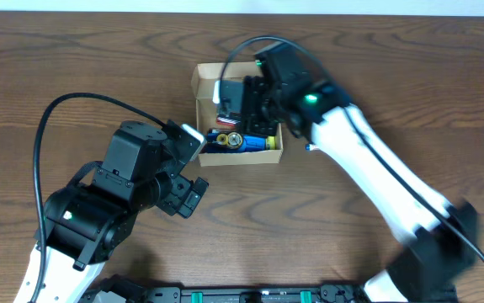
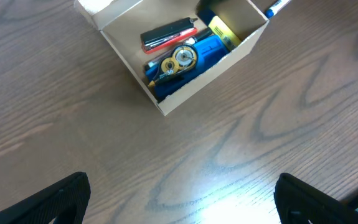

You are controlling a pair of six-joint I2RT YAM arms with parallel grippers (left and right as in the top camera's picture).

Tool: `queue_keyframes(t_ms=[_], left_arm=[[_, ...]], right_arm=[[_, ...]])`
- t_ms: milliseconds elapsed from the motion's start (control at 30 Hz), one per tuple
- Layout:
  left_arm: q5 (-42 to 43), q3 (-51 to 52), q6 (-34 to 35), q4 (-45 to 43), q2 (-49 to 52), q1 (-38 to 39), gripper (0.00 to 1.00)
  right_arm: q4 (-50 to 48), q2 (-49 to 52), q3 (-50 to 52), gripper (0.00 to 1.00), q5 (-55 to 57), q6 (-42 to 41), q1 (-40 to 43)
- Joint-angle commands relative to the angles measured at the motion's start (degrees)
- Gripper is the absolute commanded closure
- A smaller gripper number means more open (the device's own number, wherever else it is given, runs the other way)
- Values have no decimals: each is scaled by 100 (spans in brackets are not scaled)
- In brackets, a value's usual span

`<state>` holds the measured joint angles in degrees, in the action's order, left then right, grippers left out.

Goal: Pack container
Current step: 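Release the marker and lift the right gripper out of the box, then move the right gripper over the blue-capped whiteboard marker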

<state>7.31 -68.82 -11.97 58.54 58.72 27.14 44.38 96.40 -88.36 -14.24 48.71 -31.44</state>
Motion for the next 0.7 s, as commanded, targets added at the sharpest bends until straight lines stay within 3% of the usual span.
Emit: queue_keyframes(t_ms=[0, 200, 500, 667], left_arm=[[15, -68, 42, 13, 4, -20, 5], [15, -68, 42, 13, 4, -20, 5], [15, -68, 42, 13, 4, -20, 5], [15, -68, 42, 13, 4, -20, 5]], right_arm=[[415, -625, -48, 35, 509, -81, 31], [1552, -1143, -48, 39, 831, 66, 354], [2433, -901, -46, 43, 352, 533, 1419], [2529, -501, -44, 36, 127, 538, 1919]])
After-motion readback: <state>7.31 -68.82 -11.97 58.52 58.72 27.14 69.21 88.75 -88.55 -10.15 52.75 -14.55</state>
